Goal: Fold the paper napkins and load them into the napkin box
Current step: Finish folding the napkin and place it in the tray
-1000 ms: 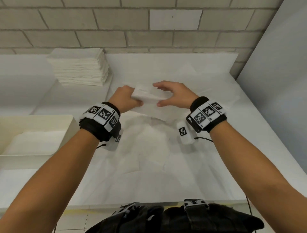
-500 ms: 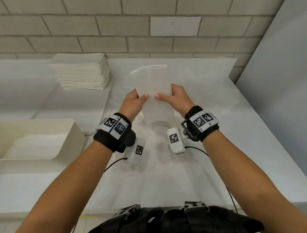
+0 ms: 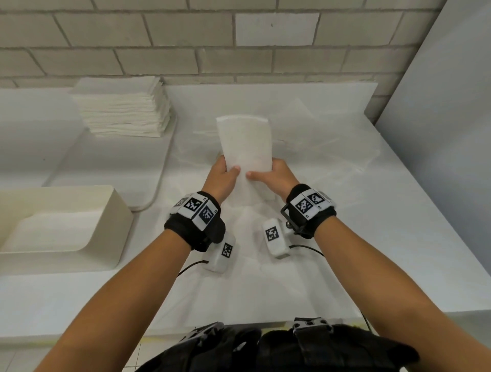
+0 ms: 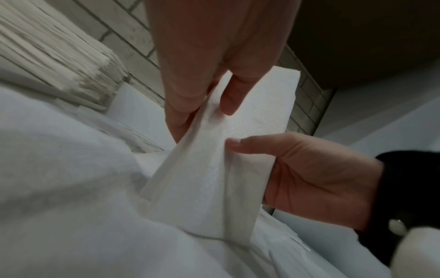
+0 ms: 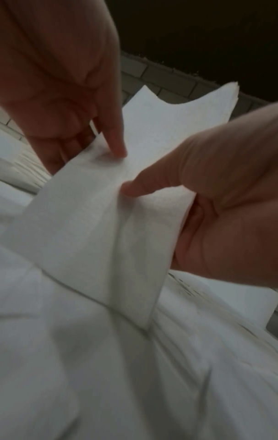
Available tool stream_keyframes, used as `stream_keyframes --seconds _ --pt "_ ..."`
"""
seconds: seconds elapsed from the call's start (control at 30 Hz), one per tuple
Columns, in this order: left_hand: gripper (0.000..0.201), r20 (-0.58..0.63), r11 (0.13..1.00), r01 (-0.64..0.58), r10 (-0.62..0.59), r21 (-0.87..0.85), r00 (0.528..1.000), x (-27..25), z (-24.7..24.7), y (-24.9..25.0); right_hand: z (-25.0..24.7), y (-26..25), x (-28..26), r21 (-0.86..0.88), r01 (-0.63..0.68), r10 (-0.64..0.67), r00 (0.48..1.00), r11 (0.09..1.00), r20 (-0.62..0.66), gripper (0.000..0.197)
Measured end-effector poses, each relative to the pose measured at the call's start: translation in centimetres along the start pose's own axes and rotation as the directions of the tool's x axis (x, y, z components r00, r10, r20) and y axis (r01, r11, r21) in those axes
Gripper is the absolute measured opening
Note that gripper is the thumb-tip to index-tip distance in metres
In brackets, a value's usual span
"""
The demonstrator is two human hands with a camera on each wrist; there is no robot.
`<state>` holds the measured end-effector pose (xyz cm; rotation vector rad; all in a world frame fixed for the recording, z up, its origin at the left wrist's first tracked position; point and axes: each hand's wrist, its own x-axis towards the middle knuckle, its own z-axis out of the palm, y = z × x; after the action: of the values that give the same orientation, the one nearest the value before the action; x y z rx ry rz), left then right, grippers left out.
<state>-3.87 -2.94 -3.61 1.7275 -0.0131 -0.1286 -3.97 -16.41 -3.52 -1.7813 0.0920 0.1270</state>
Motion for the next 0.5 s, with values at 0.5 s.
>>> stream_keyframes --seconds 0.5 --pt "0.090 -0.144 0.996 -0.088 0.082 -0.030 0.986 0.7 -1.3 5.1 -0.2 -0.6 0.9 0.072 0.005 -0.005 1.000 0.997 0.009 0.049"
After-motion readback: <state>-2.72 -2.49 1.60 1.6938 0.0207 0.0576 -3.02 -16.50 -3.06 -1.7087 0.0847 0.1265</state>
